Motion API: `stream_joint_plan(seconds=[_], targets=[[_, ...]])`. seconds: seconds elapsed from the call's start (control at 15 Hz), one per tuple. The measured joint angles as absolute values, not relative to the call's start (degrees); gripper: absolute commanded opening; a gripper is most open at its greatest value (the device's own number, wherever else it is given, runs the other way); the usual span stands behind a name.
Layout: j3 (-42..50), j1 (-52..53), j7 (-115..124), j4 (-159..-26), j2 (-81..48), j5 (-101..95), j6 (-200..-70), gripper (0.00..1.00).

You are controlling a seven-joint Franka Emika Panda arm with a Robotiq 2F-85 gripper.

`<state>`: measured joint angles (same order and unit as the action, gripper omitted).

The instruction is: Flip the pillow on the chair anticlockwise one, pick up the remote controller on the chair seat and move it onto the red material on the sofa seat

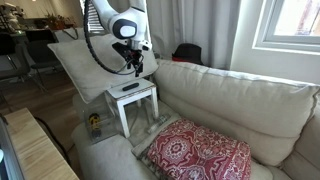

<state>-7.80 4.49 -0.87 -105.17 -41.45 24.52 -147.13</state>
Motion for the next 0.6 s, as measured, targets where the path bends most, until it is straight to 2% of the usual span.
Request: stream_joint_plan(seconds=[0.6], targets=[[0.30,11.10,17.20,-103.52,-44.09,10.52,-139.81,1.00]])
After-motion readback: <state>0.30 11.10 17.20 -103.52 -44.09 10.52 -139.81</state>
